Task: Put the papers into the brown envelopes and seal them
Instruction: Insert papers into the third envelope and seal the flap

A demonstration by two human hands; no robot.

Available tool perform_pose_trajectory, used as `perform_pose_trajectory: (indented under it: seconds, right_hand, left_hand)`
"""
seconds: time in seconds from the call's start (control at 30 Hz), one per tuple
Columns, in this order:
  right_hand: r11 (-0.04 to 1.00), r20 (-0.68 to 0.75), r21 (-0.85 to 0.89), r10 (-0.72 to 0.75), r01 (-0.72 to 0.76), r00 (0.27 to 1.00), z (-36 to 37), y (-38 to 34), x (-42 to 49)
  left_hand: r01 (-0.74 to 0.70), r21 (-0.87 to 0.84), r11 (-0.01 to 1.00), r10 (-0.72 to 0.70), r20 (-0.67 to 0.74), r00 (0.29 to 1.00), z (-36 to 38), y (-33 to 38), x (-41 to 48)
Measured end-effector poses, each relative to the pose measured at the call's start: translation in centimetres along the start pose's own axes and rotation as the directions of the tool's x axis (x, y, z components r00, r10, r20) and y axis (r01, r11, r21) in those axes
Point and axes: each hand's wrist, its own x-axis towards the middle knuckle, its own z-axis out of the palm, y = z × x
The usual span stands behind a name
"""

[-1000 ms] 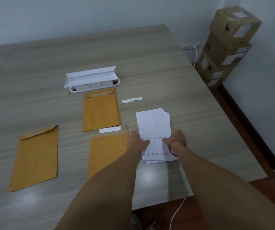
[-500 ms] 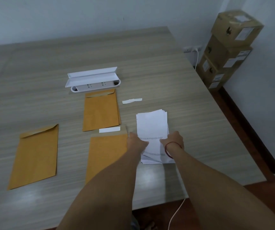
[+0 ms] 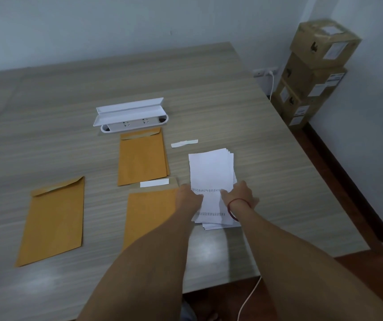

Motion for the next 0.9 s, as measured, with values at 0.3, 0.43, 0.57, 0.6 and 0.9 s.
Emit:
perform_pose_trajectory:
  seconds: [0.3,0.43,0.57,0.6,0.9]
  right_hand:
    - [0.902,0.205,0.431,-0.098,0.0,0.974,-0.7,-1.5,-0.5]
    - [0.902,0.239,0.433,-0.109,-0.005,0.965,-1.0,-1.3,-0.7]
    - [0.928,0.264,0.371,-0.115,0.009,0.958,-0.3,-1.6,-1.2]
    - [0.927,0.272,0.374,-0.124,0.014,0.954,-0.1,-1.9,-1.4]
    - [0.95,0.522,0.31,-0.204,0.039,0.828,2.2,-6.0,-3.0]
  left_hand:
    - [0.046,-0.339,0.94,-0.039,0.028,0.999,-0.4,1.9,-1.0]
    - [0.035,-0.301,0.953,-0.02,0.053,0.998,-1.0,1.6,-1.0]
    - [-0.011,-0.202,0.979,0.018,0.036,0.999,-1.6,0.7,-0.5]
    - [-0.003,-0.199,0.98,0.009,0.029,1.0,-2.0,0.5,-0.5]
    - [-0.039,-0.152,0.988,0.024,-0.099,0.995,-8.5,-0.8,-0.6]
